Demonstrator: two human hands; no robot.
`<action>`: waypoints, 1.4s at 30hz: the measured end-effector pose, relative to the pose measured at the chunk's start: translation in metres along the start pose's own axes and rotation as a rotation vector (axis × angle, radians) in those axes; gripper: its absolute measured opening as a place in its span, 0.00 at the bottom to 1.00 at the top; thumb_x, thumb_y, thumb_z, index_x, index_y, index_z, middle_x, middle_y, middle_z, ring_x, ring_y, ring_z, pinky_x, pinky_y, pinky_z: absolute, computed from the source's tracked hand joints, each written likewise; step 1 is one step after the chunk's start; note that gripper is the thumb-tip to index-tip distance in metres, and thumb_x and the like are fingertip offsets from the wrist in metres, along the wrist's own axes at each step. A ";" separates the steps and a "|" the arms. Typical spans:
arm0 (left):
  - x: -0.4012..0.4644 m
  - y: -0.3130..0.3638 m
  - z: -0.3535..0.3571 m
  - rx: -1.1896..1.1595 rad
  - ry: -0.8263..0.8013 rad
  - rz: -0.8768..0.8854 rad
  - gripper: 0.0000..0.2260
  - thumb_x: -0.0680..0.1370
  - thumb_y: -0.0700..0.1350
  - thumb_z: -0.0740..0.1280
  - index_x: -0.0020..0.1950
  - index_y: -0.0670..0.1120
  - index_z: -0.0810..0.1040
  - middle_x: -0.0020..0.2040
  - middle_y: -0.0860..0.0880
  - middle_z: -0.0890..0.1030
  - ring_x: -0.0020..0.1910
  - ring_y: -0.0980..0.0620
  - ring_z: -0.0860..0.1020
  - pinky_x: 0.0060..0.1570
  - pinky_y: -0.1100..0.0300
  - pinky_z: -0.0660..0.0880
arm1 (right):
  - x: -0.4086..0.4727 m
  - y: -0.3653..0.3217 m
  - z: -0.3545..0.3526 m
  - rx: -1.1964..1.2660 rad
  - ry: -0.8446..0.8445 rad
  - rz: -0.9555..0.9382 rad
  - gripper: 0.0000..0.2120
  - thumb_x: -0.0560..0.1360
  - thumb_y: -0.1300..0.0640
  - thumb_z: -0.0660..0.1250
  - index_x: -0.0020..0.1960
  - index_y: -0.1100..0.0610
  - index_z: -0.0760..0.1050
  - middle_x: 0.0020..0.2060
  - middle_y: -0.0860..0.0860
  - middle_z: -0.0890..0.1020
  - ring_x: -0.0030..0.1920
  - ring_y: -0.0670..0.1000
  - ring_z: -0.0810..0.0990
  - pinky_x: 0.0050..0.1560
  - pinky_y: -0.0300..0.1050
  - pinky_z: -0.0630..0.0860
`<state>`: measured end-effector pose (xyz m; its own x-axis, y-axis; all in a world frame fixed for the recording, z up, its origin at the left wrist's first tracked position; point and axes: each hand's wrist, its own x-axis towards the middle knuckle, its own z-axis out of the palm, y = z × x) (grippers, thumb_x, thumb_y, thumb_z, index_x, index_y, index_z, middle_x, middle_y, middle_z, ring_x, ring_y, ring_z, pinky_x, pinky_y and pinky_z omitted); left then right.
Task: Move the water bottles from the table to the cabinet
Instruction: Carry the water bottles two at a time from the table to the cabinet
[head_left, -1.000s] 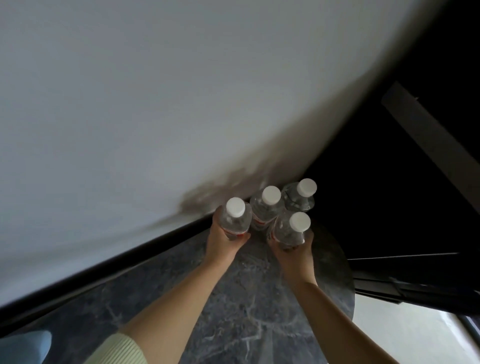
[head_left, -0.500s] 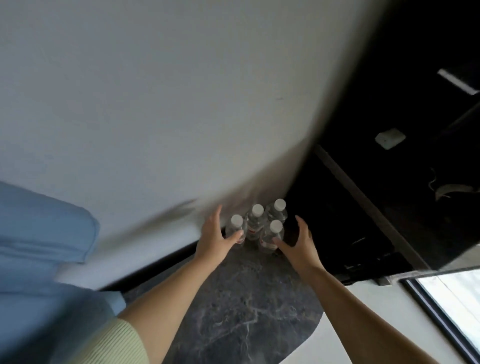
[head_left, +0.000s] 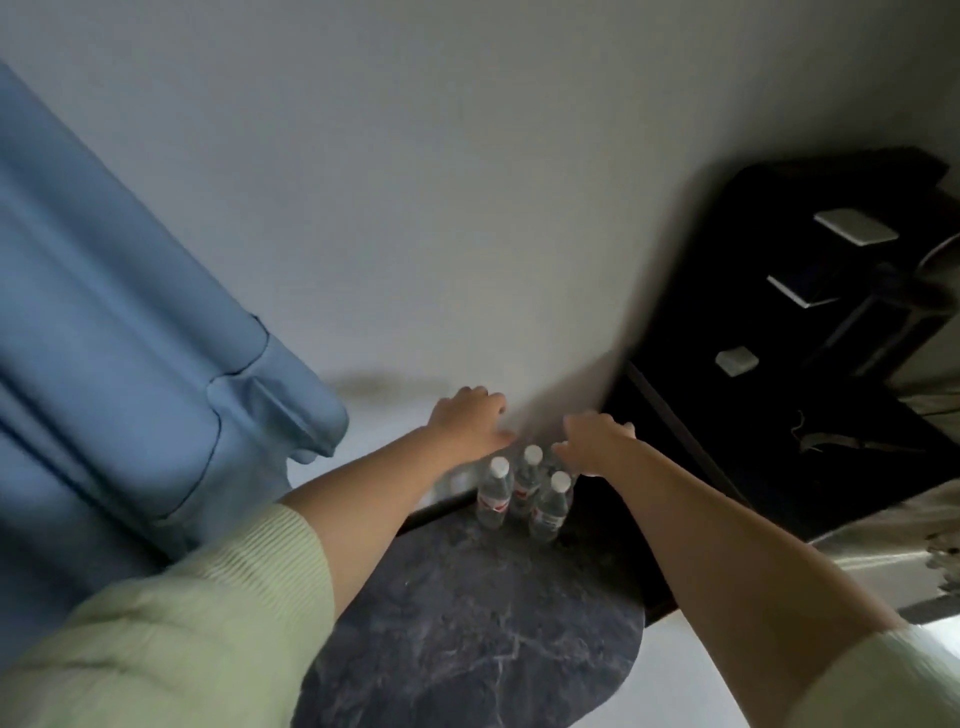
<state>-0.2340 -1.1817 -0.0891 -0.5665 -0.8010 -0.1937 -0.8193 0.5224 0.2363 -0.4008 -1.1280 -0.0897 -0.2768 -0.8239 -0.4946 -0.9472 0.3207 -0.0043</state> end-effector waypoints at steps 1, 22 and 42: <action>-0.006 -0.002 -0.003 0.011 -0.008 -0.024 0.23 0.77 0.58 0.63 0.67 0.46 0.71 0.64 0.45 0.74 0.63 0.45 0.71 0.59 0.51 0.71 | -0.002 -0.005 -0.002 -0.020 0.014 -0.019 0.23 0.80 0.47 0.58 0.72 0.54 0.66 0.71 0.55 0.69 0.70 0.59 0.67 0.70 0.61 0.61; -0.161 0.057 0.017 -0.133 0.094 -0.573 0.22 0.80 0.55 0.60 0.71 0.46 0.67 0.67 0.45 0.72 0.66 0.45 0.70 0.61 0.51 0.70 | -0.079 -0.017 0.016 -0.302 0.130 -0.611 0.22 0.80 0.46 0.56 0.70 0.55 0.68 0.66 0.56 0.73 0.66 0.58 0.72 0.67 0.58 0.68; -0.594 0.078 0.074 -0.281 0.387 -1.333 0.19 0.79 0.52 0.63 0.64 0.41 0.74 0.61 0.40 0.78 0.62 0.41 0.76 0.57 0.53 0.73 | -0.398 -0.214 0.161 -0.573 0.126 -1.298 0.26 0.81 0.42 0.54 0.73 0.54 0.65 0.71 0.55 0.70 0.70 0.59 0.70 0.68 0.58 0.67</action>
<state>0.0326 -0.6436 -0.0259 0.7033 -0.6926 -0.1601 -0.6425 -0.7158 0.2735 -0.0615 -0.7940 -0.0319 0.8407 -0.4274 -0.3325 -0.4612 -0.8869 -0.0261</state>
